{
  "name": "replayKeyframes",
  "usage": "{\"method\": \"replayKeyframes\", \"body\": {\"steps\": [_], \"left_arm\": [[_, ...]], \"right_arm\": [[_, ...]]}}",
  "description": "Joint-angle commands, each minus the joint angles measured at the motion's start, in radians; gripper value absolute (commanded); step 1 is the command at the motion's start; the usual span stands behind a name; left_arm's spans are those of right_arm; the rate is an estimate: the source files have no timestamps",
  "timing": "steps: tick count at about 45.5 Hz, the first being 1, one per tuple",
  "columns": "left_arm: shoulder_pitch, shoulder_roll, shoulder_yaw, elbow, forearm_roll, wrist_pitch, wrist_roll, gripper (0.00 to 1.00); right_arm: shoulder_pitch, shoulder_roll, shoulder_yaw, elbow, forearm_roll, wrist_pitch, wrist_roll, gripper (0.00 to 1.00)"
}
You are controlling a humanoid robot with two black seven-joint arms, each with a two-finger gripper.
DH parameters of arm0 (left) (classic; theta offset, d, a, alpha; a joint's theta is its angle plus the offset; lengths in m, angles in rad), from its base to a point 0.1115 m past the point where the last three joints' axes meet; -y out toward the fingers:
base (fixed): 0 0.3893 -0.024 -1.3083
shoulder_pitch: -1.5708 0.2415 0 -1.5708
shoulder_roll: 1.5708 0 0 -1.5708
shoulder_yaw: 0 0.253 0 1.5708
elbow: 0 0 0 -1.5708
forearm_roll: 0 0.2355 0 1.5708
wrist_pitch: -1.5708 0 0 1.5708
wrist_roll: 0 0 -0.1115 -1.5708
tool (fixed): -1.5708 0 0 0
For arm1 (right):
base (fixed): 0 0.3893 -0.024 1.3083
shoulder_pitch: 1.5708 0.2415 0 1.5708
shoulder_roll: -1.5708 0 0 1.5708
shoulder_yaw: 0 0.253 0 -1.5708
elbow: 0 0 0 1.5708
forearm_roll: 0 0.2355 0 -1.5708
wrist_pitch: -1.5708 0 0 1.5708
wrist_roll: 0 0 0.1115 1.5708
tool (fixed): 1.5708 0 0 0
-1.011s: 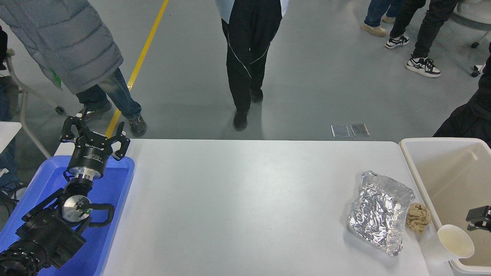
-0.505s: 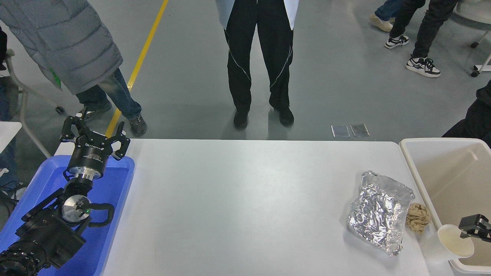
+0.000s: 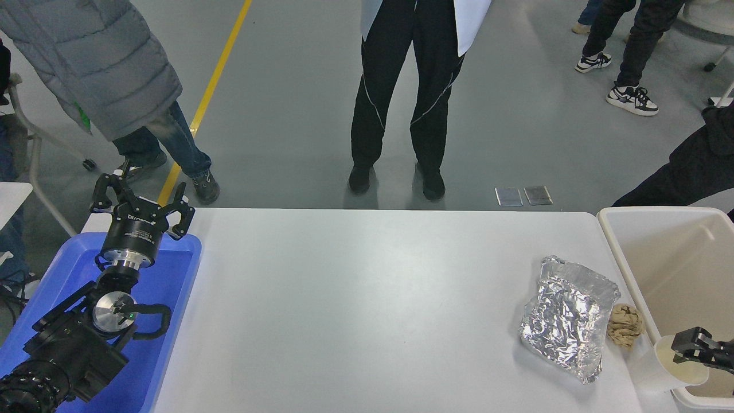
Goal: Pick up paper cup place in dustbin
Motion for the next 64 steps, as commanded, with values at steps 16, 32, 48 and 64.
{"method": "replayKeyframes", "body": {"steps": [16, 32, 48, 64], "left_arm": [[0.000, 0.001, 0.000, 0.000, 0.001, 0.000, 0.000, 0.98], [0.000, 0.001, 0.000, 0.000, -0.001, 0.000, 0.000, 0.98], [0.000, 0.001, -0.002, -0.001, -0.001, 0.000, 0.000, 0.98], [0.000, 0.001, 0.000, 0.000, -0.001, 0.000, 0.000, 0.98]], "right_arm": [[-0.036, 0.010, 0.023, -0.029, 0.017, 0.009, 0.000, 0.20], [-0.039, 0.010, 0.023, -0.009, 0.025, 0.047, 0.002, 0.00], [0.093, -0.035, -0.013, 0.005, 0.051, 0.204, 0.003, 0.00], [0.581, -0.043, -0.261, 0.112, 0.054, 0.534, 0.005, 0.00]]}}
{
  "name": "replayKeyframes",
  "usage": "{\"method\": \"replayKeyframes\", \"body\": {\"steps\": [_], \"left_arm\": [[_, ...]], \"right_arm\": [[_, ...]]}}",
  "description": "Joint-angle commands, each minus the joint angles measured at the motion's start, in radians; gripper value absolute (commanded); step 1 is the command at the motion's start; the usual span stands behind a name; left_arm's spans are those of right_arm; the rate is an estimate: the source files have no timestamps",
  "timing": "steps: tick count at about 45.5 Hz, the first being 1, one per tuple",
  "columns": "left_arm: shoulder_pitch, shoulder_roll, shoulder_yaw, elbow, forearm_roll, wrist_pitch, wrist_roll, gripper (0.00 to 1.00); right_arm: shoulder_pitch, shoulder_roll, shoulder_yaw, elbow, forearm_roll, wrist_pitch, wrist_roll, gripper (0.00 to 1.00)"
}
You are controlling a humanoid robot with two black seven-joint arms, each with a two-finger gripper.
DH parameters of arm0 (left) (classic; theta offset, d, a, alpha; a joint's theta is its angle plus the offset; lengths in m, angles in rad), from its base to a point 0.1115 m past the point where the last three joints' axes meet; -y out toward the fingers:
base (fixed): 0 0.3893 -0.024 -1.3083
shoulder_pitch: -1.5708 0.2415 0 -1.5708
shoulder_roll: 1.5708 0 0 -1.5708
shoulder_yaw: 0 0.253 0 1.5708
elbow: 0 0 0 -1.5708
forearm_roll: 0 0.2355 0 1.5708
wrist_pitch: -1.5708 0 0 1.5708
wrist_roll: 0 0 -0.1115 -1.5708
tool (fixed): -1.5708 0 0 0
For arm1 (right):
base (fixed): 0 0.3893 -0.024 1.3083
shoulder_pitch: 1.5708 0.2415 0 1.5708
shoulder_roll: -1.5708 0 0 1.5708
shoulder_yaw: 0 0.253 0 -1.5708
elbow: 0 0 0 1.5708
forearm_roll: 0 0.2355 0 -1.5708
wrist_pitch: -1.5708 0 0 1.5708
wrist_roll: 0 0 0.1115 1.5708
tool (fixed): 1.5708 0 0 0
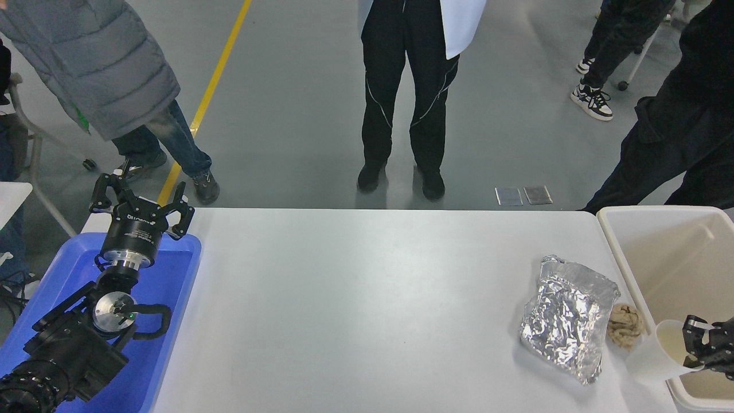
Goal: Pick up paper cup place in dustbin
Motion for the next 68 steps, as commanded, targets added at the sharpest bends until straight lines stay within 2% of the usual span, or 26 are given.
{"method": "replayKeyframes", "body": {"steps": [1, 8, 31, 57, 68], "left_arm": [[0.000, 0.001, 0.001, 0.001, 0.002, 0.000, 0.000, 0.98], [0.000, 0.001, 0.001, 0.001, 0.002, 0.000, 0.000, 0.98], [0.000, 0.001, 0.001, -0.001, 0.000, 0.000, 0.000, 0.98], [0.000, 0.001, 0.001, 0.001, 0.002, 0.000, 0.000, 0.98], [0.000, 0.001, 0.001, 0.001, 0.000, 0.000, 0.000, 0.98]], "right_arm": [[0.336, -0.008, -0.173, 0.098, 0.006, 0.183, 0.001, 0.00], [0.588, 0.003, -0.302, 0.198, 0.006, 0.253, 0.002, 0.00], [1.036, 0.118, -0.478, 0.209, 0.036, 0.253, 0.002, 0.00], [1.028, 0.121, -0.483, 0.189, 0.044, 0.253, 0.001, 0.00], [0.886, 0.017, -0.474, 0.107, 0.046, 0.253, -0.002, 0.00]]}}
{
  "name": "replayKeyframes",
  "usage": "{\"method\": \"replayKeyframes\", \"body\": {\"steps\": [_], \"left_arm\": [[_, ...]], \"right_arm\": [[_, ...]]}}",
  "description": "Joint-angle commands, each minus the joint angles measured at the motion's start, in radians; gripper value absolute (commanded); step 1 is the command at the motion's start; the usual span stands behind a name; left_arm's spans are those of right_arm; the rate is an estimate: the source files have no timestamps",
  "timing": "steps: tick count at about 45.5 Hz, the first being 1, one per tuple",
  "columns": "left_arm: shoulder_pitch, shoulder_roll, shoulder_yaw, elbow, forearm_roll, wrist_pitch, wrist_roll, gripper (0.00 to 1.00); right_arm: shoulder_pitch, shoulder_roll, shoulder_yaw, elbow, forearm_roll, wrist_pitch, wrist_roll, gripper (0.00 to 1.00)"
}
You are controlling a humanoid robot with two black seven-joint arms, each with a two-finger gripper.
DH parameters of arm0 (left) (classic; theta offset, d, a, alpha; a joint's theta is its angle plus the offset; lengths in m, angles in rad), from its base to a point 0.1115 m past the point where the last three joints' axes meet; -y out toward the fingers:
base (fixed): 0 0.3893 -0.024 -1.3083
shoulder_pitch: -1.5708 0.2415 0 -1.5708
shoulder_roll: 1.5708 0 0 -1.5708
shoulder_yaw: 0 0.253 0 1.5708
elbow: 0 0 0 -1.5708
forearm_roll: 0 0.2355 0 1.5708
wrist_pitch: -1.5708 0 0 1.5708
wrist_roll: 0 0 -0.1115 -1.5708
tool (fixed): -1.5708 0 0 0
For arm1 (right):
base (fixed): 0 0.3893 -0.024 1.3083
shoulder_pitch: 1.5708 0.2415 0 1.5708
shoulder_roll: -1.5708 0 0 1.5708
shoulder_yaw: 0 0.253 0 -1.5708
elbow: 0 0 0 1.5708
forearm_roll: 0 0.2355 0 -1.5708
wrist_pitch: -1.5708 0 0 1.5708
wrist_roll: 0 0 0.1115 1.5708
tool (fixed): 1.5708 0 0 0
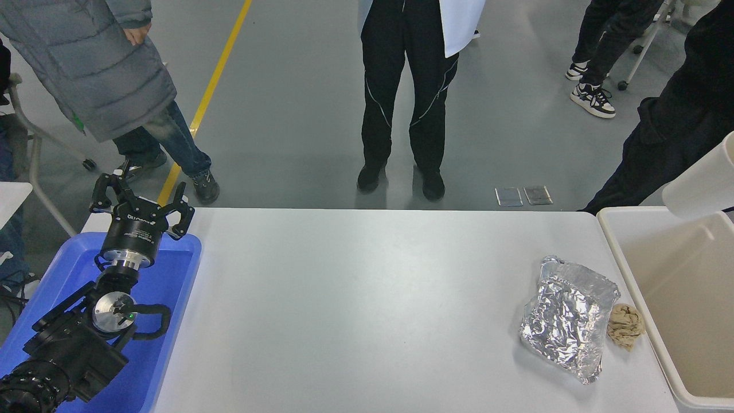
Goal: Pick up paper cup place in dustbin
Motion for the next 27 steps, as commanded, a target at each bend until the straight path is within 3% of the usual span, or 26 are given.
{"method": "replayKeyframes", "body": {"steps": [1, 5, 20, 27], "left_arm": [[0.000, 0.000, 0.000, 0.000, 0.000, 0.000, 0.000, 0.98], [0.000, 0.000, 0.000, 0.000, 0.000, 0.000, 0.000, 0.98], [0.000, 0.000, 0.000, 0.000, 0.000, -0.002, 0.000, 0.98], [0.000, -0.001, 0.000, -0.001, 0.000, -0.002, 0.000, 0.98]], "right_arm": [[-0.121, -0.082, 0.005, -0.073, 0.002, 0.000, -0.004, 0.00], [-0.215, -0.128, 0.025, -0.144, 0.014, -0.014, -0.004, 0.00], [-0.748, -0.258, 0.376, -0.393, 0.065, -0.365, -0.004, 0.00], [-0.975, -0.258, 0.520, -0.466, 0.065, -0.504, -0.006, 0.00]]}}
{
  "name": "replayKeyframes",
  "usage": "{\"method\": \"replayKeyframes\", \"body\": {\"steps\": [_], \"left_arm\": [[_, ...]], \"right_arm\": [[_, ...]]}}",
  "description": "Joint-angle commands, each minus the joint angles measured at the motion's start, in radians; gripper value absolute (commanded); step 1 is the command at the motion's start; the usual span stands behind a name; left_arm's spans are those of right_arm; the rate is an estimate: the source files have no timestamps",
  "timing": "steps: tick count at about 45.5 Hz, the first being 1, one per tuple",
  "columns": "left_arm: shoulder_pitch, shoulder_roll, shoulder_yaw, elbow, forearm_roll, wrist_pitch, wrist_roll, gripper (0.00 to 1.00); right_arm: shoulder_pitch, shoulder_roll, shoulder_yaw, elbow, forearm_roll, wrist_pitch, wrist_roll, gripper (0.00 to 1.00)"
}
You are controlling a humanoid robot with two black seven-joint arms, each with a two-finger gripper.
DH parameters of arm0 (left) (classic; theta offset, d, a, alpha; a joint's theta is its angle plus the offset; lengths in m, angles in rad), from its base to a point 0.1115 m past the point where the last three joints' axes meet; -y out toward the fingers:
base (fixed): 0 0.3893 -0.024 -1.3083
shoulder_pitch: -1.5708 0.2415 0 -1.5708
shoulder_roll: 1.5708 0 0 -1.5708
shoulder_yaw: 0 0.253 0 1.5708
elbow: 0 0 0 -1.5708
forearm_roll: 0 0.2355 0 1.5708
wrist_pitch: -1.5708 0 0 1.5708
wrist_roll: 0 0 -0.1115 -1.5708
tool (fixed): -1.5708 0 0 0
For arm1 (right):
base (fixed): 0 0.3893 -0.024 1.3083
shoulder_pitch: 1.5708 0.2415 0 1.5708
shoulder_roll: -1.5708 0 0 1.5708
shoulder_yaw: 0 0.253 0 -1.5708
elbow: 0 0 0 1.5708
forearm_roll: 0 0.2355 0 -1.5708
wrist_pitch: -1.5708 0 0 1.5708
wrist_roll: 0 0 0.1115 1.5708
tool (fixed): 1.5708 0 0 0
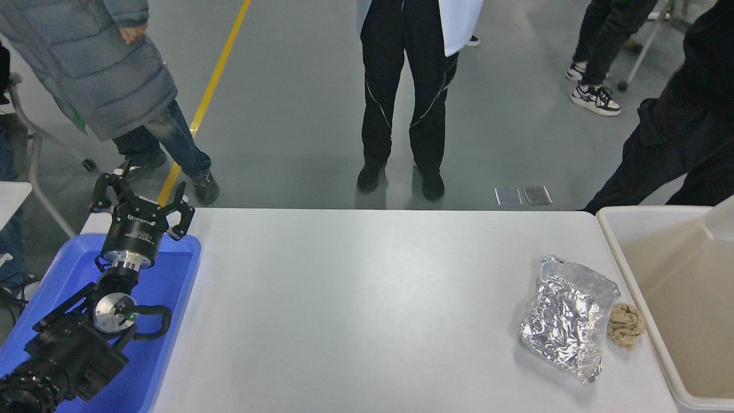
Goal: Pick up paper cup place in dustbin
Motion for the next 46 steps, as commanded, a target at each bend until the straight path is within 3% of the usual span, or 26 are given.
{"method": "replayKeyframes", "body": {"steps": [1, 14, 26, 46], "left_arm": [[0.000, 0.000, 0.000, 0.000, 0.000, 0.000, 0.000, 0.98], [0.000, -0.001, -0.002, 0.000, 0.000, -0.002, 0.000, 0.98], [0.000, 0.000, -0.002, 0.000, 0.000, -0.002, 0.000, 0.98], [0.000, 0.000, -0.002, 0.000, 0.000, -0.002, 0.000, 0.98]], "right_arm": [[-0.381, -0.046, 0.245, -0.148, 0.009, -0.226, -0.003, 0.00], [-0.813, 0.046, 0.530, -0.424, 0.066, -0.395, -0.012, 0.00], [-1.162, 0.216, 0.800, -0.757, 0.115, -0.436, -0.012, 0.00], [-1.318, 0.437, 0.845, -1.031, 0.115, -0.442, -0.076, 0.00]]}}
